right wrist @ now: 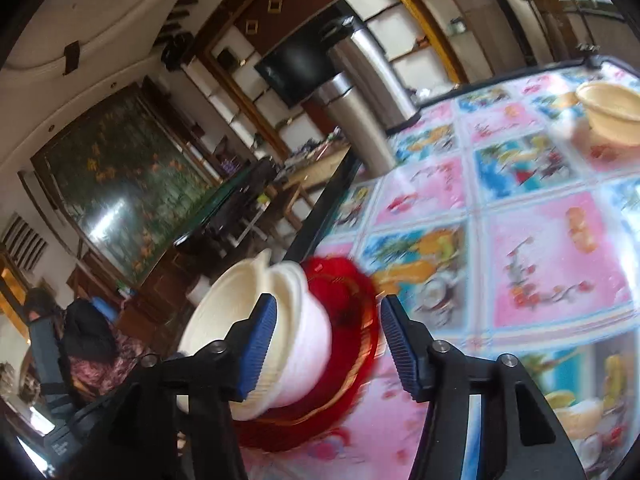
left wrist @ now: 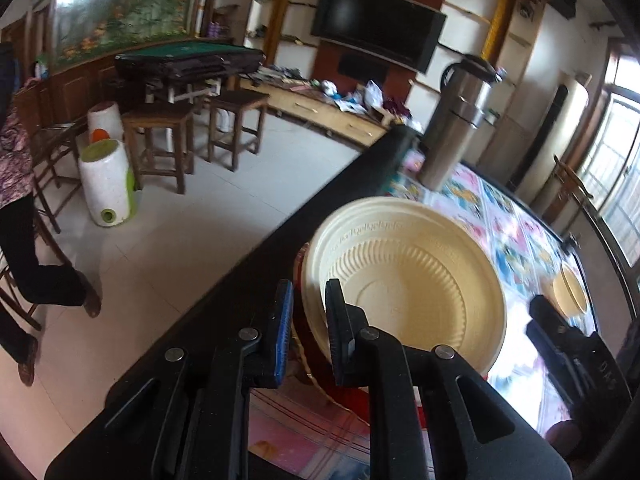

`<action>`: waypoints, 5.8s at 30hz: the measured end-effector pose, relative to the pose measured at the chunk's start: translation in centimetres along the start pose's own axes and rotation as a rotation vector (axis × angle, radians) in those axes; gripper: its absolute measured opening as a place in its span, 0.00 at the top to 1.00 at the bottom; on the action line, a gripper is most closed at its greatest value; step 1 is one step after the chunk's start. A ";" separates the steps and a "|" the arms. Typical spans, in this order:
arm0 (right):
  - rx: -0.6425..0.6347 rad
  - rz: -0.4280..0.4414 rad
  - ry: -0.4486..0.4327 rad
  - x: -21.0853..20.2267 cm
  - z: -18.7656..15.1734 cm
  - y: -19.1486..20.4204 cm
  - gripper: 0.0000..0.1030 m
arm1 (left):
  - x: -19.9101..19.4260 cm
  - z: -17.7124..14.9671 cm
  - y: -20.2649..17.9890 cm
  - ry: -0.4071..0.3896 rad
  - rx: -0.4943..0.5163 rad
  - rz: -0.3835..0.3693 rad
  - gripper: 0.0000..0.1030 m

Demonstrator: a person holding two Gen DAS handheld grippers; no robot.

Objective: Organize plates and bowls
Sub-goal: 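Open both tools to release the beige bowl and lift away, then move both tools toward the second beige plastic bowl, then close both tools on the second beige bowl's rim, then lift and carry the beige bowl with both tools toward the red plate stack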

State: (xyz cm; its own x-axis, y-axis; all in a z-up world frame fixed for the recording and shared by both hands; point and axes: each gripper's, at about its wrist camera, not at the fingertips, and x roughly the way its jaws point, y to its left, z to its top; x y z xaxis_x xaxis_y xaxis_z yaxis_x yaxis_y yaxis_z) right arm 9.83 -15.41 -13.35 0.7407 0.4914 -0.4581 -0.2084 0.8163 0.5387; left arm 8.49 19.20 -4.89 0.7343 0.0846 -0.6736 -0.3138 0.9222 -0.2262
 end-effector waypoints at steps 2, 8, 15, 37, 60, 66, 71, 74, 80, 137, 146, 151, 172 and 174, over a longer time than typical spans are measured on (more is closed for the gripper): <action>0.018 -0.038 -0.028 -0.9 0.8 -2.0 0.43 | -0.1 0.0 0.0 -0.014 0.005 -0.005 0.84; 0.165 -0.164 -0.090 -3.8 3.6 -11.4 0.43 | 1.5 0.3 -3.2 0.026 0.159 -0.015 0.78; 0.281 -0.277 -0.184 -7.3 5.1 -19.0 0.43 | 1.3 0.7 -5.7 -0.036 0.349 0.191 0.76; 0.183 -0.368 -0.328 -11.1 9.2 -22.3 0.43 | -7.4 1.2 -13.7 -0.203 0.399 0.026 0.18; 0.335 -0.417 -0.264 -9.6 19.6 -35.3 0.33 | 16.0 -2.5 -41.9 0.301 0.311 -0.238 0.19; 0.399 -0.358 -0.206 -7.9 20.1 -37.0 0.33 | 18.5 -3.4 -42.9 0.359 0.203 -0.305 0.19; 0.405 -0.355 -0.132 -5.8 20.1 -37.1 0.33 | 19.5 -4.1 -43.6 0.400 0.197 -0.356 0.19; 0.412 -0.356 -0.097 -4.8 19.9 -37.3 0.33 | 20.0 -4.4 -43.8 0.415 0.226 -0.357 0.19; 0.456 -0.359 -0.059 -4.2 19.4 -37.9 0.34 | 20.6 -4.5 -43.8 0.421 0.270 -0.354 0.19; 0.531 -0.197 0.154 -2.8 13.9 -32.5 0.88 | 14.3 -8.2 -35.7 0.333 0.474 -0.181 0.86; 0.421 -0.189 0.179 -3.3 10.0 -27.5 0.89 | 11.0 -9.4 -30.3 0.328 0.459 -0.143 0.86; 0.382 -0.198 0.173 -4.6 7.8 -25.6 0.90 | 9.4 -10.2 -28.4 0.326 0.465 -0.141 0.86; 0.304 -0.227 0.137 -6.7 3.8 -22.6 0.91 | 7.1 -11.8 -25.3 0.311 0.492 -0.150 0.85; 0.296 -0.227 0.136 -6.7 3.6 -22.4 0.91 | 7.0 -11.9 -25.1 0.311 0.493 -0.150 0.85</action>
State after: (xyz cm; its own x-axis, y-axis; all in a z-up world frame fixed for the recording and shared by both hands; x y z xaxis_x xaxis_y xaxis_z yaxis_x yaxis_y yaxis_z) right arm 11.82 -38.06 -19.77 0.6509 0.3603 -0.6682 0.1588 0.7961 0.5840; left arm 14.34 -7.85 -12.28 0.5147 -0.1055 -0.8508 0.1501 0.9882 -0.0317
